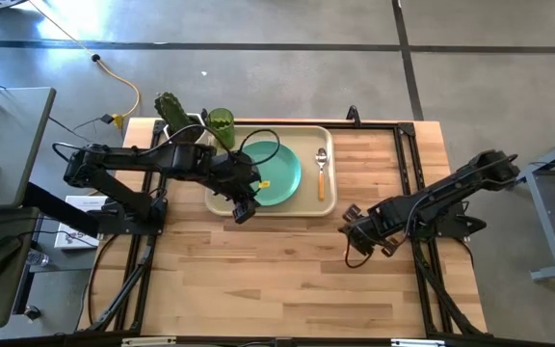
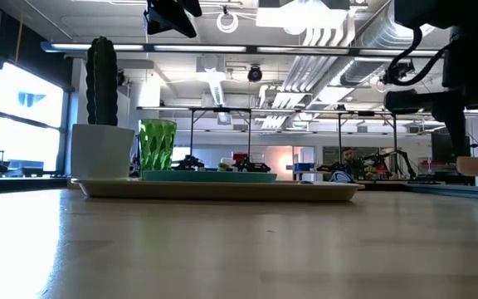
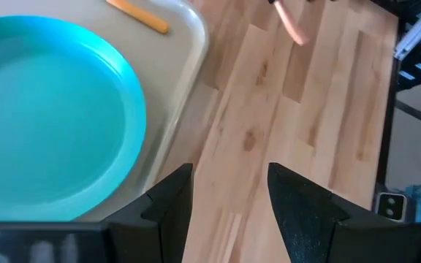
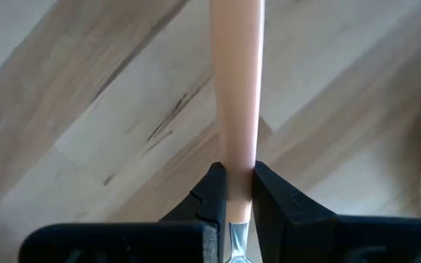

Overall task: Pick and place plate/cup/fork/spoon on tray
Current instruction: Put the light pink fork on the white serving tray

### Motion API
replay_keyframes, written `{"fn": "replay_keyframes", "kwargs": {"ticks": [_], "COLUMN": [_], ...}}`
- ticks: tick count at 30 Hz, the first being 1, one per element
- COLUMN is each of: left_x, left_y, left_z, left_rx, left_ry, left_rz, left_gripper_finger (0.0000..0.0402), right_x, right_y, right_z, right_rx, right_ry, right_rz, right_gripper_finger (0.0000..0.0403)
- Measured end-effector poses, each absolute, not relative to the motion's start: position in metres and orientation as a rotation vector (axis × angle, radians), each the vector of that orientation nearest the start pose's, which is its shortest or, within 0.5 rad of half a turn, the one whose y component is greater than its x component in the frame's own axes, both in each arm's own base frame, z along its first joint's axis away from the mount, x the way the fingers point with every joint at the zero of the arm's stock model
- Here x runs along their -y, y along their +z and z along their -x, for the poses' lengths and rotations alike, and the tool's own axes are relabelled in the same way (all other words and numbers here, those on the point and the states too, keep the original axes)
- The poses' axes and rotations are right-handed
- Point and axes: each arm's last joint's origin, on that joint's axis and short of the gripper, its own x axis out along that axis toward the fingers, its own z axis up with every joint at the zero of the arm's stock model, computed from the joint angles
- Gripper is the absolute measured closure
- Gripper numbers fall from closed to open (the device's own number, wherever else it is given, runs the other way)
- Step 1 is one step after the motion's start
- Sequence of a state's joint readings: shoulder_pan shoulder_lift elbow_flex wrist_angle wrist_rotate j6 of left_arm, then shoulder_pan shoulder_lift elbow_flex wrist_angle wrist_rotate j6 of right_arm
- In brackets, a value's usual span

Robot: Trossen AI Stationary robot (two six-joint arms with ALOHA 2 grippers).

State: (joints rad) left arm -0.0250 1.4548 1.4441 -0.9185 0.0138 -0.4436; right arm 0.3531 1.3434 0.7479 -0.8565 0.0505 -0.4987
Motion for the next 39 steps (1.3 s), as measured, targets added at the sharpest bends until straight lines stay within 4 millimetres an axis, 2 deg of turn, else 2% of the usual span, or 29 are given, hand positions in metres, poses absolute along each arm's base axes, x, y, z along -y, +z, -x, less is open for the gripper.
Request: {"fn": "replay_keyframes", "kwargs": {"ticks": [4,11,25,34,39], "left_x": [0.008,0.008,0.008,0.008,0.008], "left_y": [0.346,0.346,0.346,0.346,0.346], "left_z": [-0.293,-0.293,-0.293,-0.293,-0.293], "left_rx": [-0.919,-0.916,-0.915,-0.915,-0.914], "left_ry": [0.183,0.202,0.214,0.214,0.214], "left_rz": [0.417,0.452,0.476,0.476,0.476], "left_gripper_finger": [0.0236,0.0236,0.0236,0.0236,0.0236], "right_x": [-0.072,-0.077,-0.08,-0.08,-0.079], "right_y": [0.177,0.173,0.146,0.142,0.142], "right_z": [-0.199,-0.206,-0.219,-0.22,-0.22], "right_rx": [-1.28,-1.186,-1.266,-1.279,-1.291], "right_ry": [0.71,0.84,0.857,0.867,0.833], "right_rz": [0.825,0.882,0.951,0.958,0.963], "right_gripper_finger": [0.0373,0.0373,0.0373,0.0372,0.0353]}}
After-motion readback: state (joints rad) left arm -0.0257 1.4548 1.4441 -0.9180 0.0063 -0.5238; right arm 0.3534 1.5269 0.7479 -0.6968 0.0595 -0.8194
